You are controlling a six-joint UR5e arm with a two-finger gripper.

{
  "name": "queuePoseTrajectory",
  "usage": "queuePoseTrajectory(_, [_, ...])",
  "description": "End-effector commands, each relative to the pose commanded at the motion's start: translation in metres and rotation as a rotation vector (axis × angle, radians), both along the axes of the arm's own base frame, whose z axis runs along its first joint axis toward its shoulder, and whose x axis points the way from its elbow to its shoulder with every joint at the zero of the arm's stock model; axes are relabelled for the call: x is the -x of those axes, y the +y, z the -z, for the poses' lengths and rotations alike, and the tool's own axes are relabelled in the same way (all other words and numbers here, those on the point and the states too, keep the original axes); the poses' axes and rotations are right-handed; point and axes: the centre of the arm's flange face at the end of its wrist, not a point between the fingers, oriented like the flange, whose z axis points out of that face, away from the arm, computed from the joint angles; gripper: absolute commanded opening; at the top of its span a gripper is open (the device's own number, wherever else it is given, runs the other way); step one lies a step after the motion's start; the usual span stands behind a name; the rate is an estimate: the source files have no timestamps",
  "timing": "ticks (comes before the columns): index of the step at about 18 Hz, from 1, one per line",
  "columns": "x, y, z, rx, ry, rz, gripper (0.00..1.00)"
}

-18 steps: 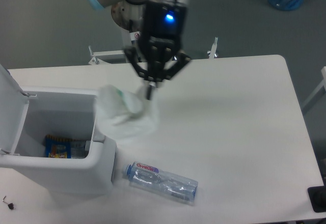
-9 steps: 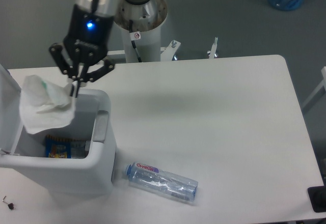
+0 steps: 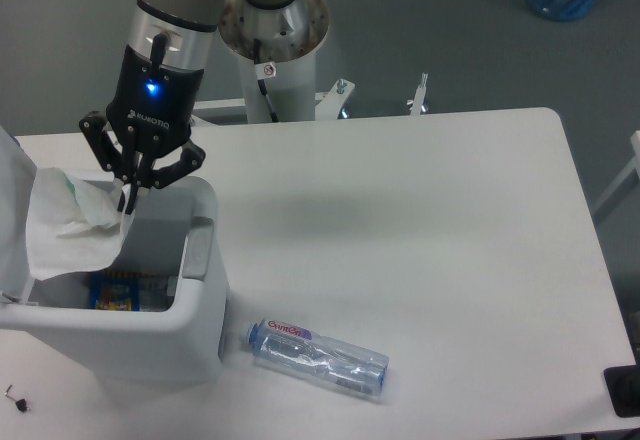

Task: Place the trash in the trash can
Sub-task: 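Open the gripper to drop the tissue into the bin, then move the gripper down to the cap end of the water bottle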

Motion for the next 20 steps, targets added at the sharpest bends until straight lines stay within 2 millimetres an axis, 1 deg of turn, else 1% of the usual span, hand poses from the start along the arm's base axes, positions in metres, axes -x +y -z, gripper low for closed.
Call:
queuePoseTrajectory(5, [0.004, -0.003, 0.000, 0.003, -0.002, -0.016, 1.00])
queuePoseTrajectory(8, [0.017, -0.010, -0.002, -0.001, -0.007, -0.048, 1.00])
queuePoseTrajectory(9, [0.024, -0.013, -0.003, -0.001, -0.016, -0.075, 1.00])
queuePoseTrajectory(10, [0.040, -0.020, -0.003, -0.001, -0.047, -0.143, 1.00])
queuePoseTrajectory(12, [0.081, -0.041, -0.005, -0.009, -0.125, -0.319, 1.00])
queuePoseTrajectory(14, [0.116, -0.055, 0.006, 0.003, -0.159, -0.412, 1.00])
queuePoseTrajectory(16, [0.146, -0.062, 0.027, 0.029, -0.198, -0.477, 1.00])
queuePoseTrajectory(18, [0.188, -0.077, 0.044, 0.042, -0.254, -0.587, 1.00])
queuePoseTrajectory(20, [0.213, -0.070, 0.066, 0.068, -0.305, -0.661, 1.00])
